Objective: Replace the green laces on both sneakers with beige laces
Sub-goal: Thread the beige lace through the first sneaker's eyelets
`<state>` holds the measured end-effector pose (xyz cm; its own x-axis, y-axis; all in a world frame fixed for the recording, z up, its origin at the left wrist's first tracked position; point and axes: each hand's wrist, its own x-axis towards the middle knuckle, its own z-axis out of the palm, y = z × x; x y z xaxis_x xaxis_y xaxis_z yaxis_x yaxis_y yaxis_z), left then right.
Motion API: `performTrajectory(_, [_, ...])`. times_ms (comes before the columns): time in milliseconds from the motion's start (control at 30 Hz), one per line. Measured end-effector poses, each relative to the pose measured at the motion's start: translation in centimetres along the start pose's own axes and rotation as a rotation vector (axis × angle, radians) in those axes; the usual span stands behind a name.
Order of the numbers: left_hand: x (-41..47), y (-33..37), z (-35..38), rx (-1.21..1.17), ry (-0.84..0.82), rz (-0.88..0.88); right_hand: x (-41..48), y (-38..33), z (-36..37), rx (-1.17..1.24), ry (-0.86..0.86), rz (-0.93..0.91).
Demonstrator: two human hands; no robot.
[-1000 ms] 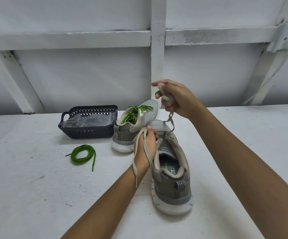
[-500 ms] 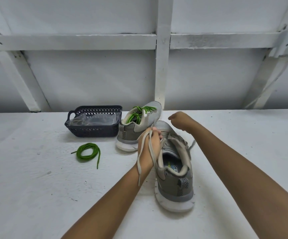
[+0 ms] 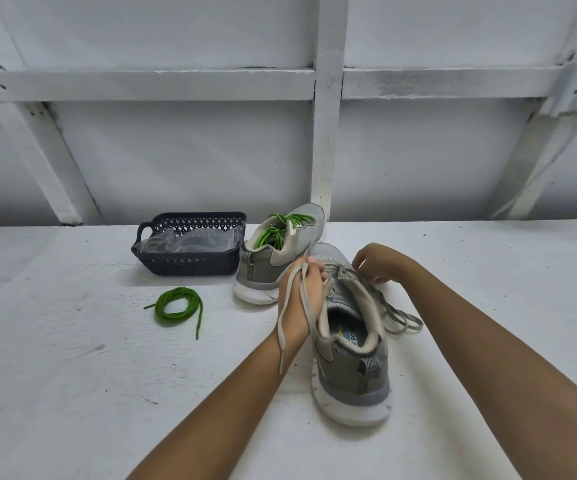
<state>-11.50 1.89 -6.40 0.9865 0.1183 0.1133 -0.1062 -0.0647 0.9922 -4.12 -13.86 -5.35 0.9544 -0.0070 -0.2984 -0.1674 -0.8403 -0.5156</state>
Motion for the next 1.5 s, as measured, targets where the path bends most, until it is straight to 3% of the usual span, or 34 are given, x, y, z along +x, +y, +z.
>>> performTrajectory(133, [0.0, 0.0, 0.1, -0.006, 0.007, -0.016, -0.3, 0.4, -0.2, -0.118, -0.037, 0.025])
performTrajectory(267, [-0.1, 0.6, 0.2, -0.034, -0.023, -0.069, 0.2, 0.8, 0.5, -0.106, 0.082, 0.024])
performTrajectory(367, [0.2, 0.8, 0.0, -0.017, -0.088, -0.094, 0.7, 1.0, 0.6, 0.177, 0.226, 0.008])
performTrajectory(467, [0.8, 0.4, -0.6, 0.017, -0.065, -0.072, -0.3, -0.5, -0.7, 0.541, 0.357, -0.135])
performTrajectory(567, [0.8, 1.1, -1.3, 0.005, -0.040, 0.007, -2.9, -2.7, -2.5, 0.774, 0.280, -0.330])
performTrajectory(633, [0.4, 1.7, -1.9, -0.001, -0.046, 0.108, -4.2, -3.6, -3.2, 0.621, 0.162, -0.400])
performTrajectory(733, [0.2, 2.0, -2.6, 0.131, -0.062, 0.247, -5.1, -4.2, -3.3, -0.073, 0.186, -0.428])
performTrajectory(767, [0.2, 2.1, -2.8, 0.195, -0.057, 0.285, -5.3, -4.4, -3.1, -0.190, 0.196, -0.441])
performTrajectory(933, [-0.9, 2.9, -2.6, 0.309, -0.067, 0.425, -7.2, -5.8, -1.3, -0.243, 0.055, -0.512])
performTrajectory(1067, [-2.1, 2.5, -1.6, 0.304, -0.053, 0.422, -7.0, -5.7, -0.3, -0.112, 0.174, -0.504])
performTrajectory(1267, [-2.3, 0.5, -0.6, 0.355, -0.072, 0.159, -6.5, -4.9, 0.0, 0.030, 0.307, -0.514])
performTrajectory(1367, [-2.0, 0.8, -0.5, 0.439, -0.106, 0.091, -7.5, -5.6, -0.5, 0.297, 0.311, -0.560])
performTrajectory(1500, [-2.1, 1.6, -0.1, 0.464, -0.139, 0.011, -10.3, -8.4, -2.4, 0.629, 0.235, -0.763])
